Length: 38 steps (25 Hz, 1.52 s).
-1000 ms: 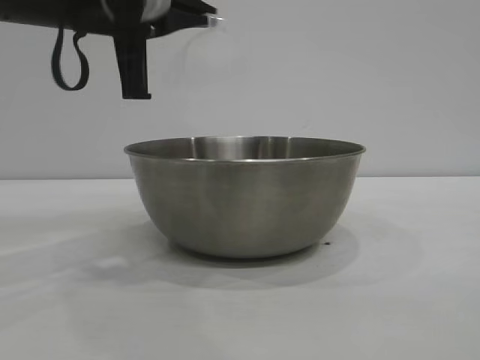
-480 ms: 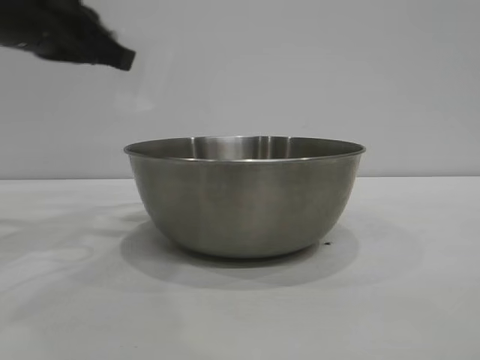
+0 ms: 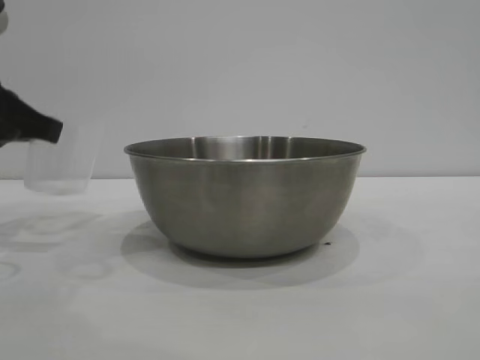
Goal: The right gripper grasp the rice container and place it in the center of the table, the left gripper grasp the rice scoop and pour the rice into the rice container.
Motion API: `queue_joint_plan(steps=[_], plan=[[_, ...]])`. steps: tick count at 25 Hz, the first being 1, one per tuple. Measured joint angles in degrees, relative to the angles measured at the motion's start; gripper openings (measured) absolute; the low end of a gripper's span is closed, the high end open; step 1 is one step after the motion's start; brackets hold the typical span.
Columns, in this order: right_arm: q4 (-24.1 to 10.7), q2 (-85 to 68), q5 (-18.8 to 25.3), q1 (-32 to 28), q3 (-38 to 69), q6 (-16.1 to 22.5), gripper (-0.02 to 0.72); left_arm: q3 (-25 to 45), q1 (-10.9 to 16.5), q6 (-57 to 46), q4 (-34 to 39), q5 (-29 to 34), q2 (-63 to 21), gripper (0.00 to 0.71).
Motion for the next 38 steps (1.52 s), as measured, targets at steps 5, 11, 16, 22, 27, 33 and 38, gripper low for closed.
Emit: queue_joint_plan(steps=[5,11,16,22,27,33,38], plan=[[0.00,0.00,0.00,0.00,0.00,0.00,0.340,0.00,0.00,-0.60,0.00,-0.10,3.77,0.000],[0.00,0.00,0.00,0.00,0.00,0.00,0.340,0.05,0.00,-0.75,0.00,-0.10,5.99,0.150],[0.00,0.00,0.00,0.00,0.00,0.10,0.340,3.45,0.00,-2.39,0.13,-0.22,5.99,0.168],[0.00,0.00,-0.04,0.00,0.00,0.10,0.340,8.13,0.00,-6.51,0.01,-0.22,3.38,0.168],[0.00,0.00,-0.04,0.00,0.00,0.10,0.340,9.27,0.00,-7.20,-5.39,-0.33,-1.60,0.168],[0.00,0.00,-0.04,0.00,0.00,0.21,0.340,9.54,0.14,-12.86,-7.47,-0.33,-11.32,0.168],[-0.14,0.00,-0.04,0.00,0.00,0.33,0.340,9.76,7.97,-18.36,-2.31,3.08,-18.52,0.168]])
